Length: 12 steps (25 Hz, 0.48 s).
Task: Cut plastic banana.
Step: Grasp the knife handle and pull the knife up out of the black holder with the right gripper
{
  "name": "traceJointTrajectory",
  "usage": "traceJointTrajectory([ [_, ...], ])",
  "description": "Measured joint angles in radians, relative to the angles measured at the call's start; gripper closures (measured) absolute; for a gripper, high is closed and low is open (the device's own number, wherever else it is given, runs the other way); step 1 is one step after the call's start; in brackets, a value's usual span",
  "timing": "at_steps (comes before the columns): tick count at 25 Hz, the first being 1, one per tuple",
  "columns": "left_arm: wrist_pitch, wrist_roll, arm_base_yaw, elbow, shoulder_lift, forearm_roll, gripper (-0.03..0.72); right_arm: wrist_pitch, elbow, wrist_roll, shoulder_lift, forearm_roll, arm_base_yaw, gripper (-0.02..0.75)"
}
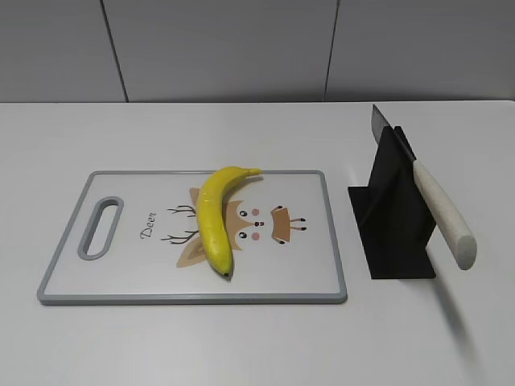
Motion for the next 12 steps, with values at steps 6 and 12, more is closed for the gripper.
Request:
traceJointTrajectory([
  [6,0.0,0.0,0.0,0.0,0.0,0.0,0.109,-0.001,0.0,0.0,0.0,0.0,0.0,0.204],
  [12,0.0,0.0,0.0,0.0,0.0,0.0,0.109,0.0,0.0,0.0,0.0,0.0,0.0,0.204],
])
